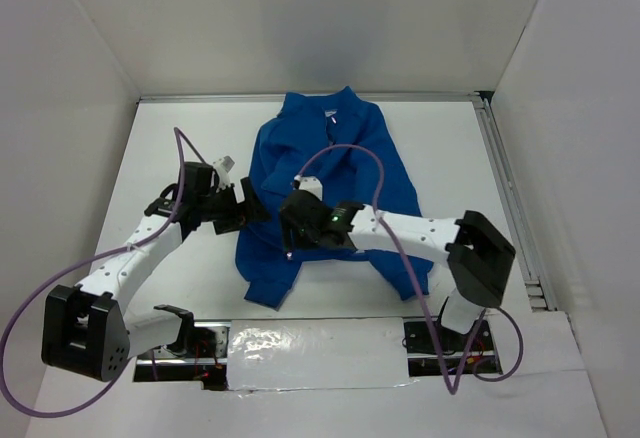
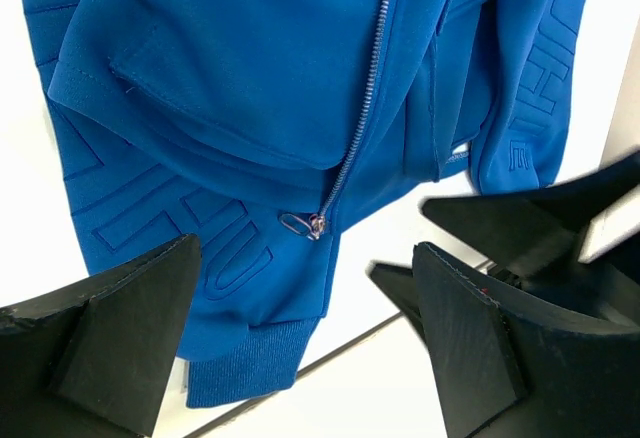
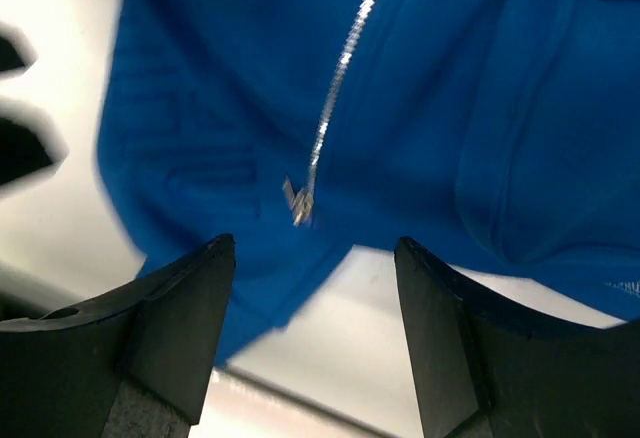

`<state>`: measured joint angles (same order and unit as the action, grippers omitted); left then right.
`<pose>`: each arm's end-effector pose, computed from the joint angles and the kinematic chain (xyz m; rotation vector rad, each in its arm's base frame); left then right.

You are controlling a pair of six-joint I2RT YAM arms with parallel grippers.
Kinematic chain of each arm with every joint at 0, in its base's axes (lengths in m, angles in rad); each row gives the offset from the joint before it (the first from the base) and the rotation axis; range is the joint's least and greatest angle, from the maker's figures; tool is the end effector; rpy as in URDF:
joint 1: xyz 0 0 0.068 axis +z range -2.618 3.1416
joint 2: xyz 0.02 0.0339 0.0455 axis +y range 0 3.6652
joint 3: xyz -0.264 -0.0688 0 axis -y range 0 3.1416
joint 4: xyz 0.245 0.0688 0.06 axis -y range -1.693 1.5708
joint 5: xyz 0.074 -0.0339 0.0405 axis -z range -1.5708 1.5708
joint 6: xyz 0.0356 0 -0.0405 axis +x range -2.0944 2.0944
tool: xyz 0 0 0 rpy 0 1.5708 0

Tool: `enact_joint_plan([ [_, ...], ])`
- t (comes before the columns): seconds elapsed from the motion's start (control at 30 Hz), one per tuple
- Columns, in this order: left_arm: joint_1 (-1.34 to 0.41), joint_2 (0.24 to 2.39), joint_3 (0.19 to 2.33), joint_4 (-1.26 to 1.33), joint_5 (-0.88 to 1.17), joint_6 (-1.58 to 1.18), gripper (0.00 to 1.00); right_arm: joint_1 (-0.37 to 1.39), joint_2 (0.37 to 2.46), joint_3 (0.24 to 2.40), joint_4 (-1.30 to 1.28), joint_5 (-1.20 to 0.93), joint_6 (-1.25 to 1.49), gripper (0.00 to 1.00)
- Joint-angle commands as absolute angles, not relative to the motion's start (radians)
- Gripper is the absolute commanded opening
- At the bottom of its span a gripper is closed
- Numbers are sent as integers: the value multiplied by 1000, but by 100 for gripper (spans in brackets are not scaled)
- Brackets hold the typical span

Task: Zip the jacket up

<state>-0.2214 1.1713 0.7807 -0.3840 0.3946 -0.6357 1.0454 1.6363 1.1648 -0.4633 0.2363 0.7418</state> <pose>0.2341 -0.0667 0.2442 -0.3005 2.4252 -0.8683 0.1814 0.2963 0.2317 -0.2845 2.5126 0.4603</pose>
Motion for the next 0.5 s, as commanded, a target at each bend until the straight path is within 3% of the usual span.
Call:
enact_joint_plan([
  [0.0,-229,1140,772,-342,416,-635,99,1057,1739,1256,-575,400,896,72],
  [0.27,-221,1124,762,-342,393,-630,99,1049,1855,1264,-554,399,937,69],
  [0.47,-221,1121,759,-336,399,-630,99,1055,1894,1267,-588,414,971,58],
])
